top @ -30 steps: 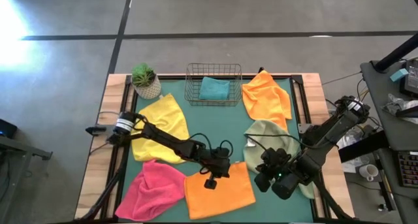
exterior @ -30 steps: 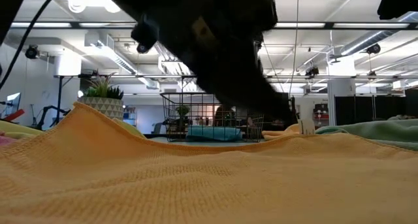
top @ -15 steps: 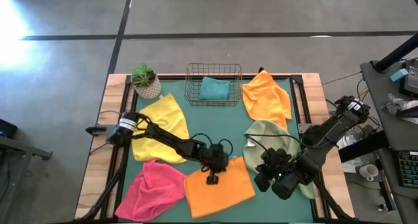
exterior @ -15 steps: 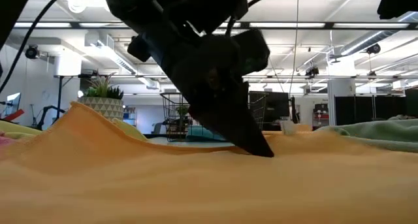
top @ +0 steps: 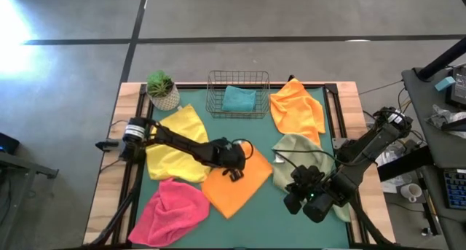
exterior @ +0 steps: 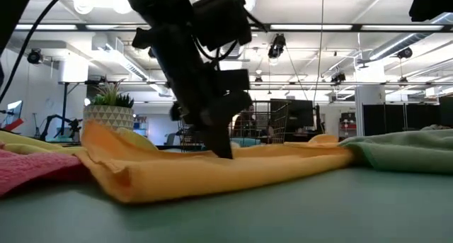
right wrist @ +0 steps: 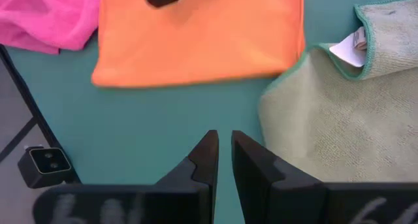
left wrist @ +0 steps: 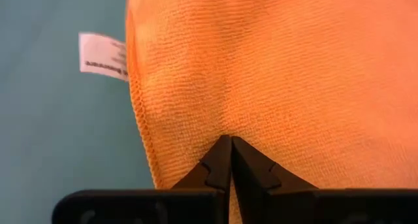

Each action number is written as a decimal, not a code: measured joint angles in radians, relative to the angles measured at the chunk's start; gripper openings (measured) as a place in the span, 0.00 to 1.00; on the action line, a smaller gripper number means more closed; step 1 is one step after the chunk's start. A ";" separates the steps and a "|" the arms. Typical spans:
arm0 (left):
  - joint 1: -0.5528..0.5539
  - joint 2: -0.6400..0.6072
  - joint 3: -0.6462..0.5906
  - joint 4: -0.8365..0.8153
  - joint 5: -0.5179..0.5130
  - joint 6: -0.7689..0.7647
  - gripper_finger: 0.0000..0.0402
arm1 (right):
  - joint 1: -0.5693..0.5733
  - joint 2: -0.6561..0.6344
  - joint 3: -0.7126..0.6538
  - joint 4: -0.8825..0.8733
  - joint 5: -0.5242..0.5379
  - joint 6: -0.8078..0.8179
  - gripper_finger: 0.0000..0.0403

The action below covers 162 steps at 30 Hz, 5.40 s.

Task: Fold microfiber towels
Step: Fold the left orange microfiber cloth

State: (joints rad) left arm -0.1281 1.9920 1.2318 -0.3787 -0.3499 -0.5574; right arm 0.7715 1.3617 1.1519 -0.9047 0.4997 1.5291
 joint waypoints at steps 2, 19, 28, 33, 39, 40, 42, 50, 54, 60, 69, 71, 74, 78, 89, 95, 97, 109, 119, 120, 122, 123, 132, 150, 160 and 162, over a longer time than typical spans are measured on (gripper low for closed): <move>0.011 -0.003 0.000 -0.022 -0.004 -0.059 0.00 | 0.000 0.000 0.000 0.002 0.000 -0.004 0.09; -0.094 -0.190 -0.007 -0.054 0.366 0.202 0.00 | 0.000 0.000 0.000 0.017 -0.019 -0.086 0.09; -0.251 -0.145 -0.006 -0.045 0.404 0.239 0.00 | 0.000 0.000 0.000 0.026 -0.055 -0.144 0.09; -0.291 -0.098 -0.006 -0.033 0.403 0.217 0.00 | 0.000 0.000 0.000 0.024 -0.055 -0.193 0.09; -0.307 -0.067 -0.002 0.014 0.404 0.160 0.00 | 0.000 0.000 0.000 0.024 -0.055 -0.232 0.09; -0.307 -0.059 -0.002 0.013 0.404 0.144 0.00 | 0.000 0.000 0.000 0.024 -0.055 -0.235 0.09; -0.306 -0.045 -0.001 0.036 0.414 0.119 0.00 | 0.000 0.000 0.000 0.024 -0.055 -0.245 0.09; -0.308 0.021 0.008 0.281 0.432 0.064 0.00 | 0.000 0.000 0.000 0.023 -0.056 -0.259 0.09; -0.305 0.055 0.047 0.326 0.431 0.063 0.00 | 0.000 -0.001 0.000 0.022 -0.058 -0.266 0.09; -0.303 0.133 0.114 0.330 0.424 0.064 0.00 | 0.000 -0.001 0.000 0.022 -0.063 -0.272 0.09; -0.292 0.192 0.194 0.385 0.371 0.065 0.00 | 0.000 -0.001 0.000 0.025 -0.063 -0.273 0.09; -0.285 0.198 0.196 0.416 0.365 0.065 0.00 | 0.000 -0.001 0.000 0.025 -0.063 -0.273 0.09; -0.276 0.197 0.197 0.416 0.346 0.065 0.00 | 0.000 -0.001 0.000 0.026 -0.063 -0.273 0.09; -0.272 0.166 0.196 0.404 0.344 0.066 0.00 | 0.000 -0.001 0.000 0.028 -0.063 -0.290 0.09; -0.300 -0.031 0.194 0.116 0.250 0.102 0.00 | 0.000 -0.001 0.000 0.147 -0.063 -0.514 0.09; -0.342 -0.126 0.184 -0.074 0.180 0.100 0.00 | 0.000 -0.001 0.000 0.188 -0.062 -0.602 0.09; -0.363 -0.152 0.185 -0.135 0.171 0.100 0.00 | 0.000 -0.001 0.000 0.186 -0.063 -0.622 0.09; -0.466 -0.201 0.192 -0.305 0.162 0.138 0.04 | 0.000 0.001 0.000 0.227 -0.063 -0.678 0.24; -0.467 -0.203 0.181 -0.343 0.162 -0.039 0.34 | 0.000 0.074 0.000 0.286 -0.054 -0.831 0.39; -0.468 -0.197 0.180 -0.326 0.162 -0.038 0.36 | 0.000 0.091 0.000 0.307 -0.053 -0.860 0.39; -0.474 -0.181 0.170 -0.314 0.161 -0.017 0.38 | -0.002 0.127 0.000 0.352 -0.053 -0.913 0.39; -0.478 -0.172 0.168 -0.305 0.161 0.005 0.38 | -0.002 0.142 0.000 0.370 -0.053 -0.935 0.39; -0.501 -0.096 0.166 -0.191 0.127 0.222 0.39 | -0.008 0.260 0.000 0.430 -0.054 -0.970 0.39; -0.502 0.033 0.166 -0.126 0.053 0.225 0.39 | -0.052 0.390 0.000 0.679 -0.078 -1.094 0.39; -0.502 0.070 0.166 -0.128 0.009 0.127 0.38 | -0.058 0.460 0.000 0.743 -0.105 -1.095 0.39; -0.502 0.070 0.165 -0.124 -0.007 0.118 0.36 | -0.063 0.470 0.000 0.750 -0.109 -1.094 0.39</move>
State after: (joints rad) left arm -0.6302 2.0624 1.3967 -0.5030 -0.3572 -0.4391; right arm 0.7086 1.8312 1.1519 -0.1545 0.3905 0.4351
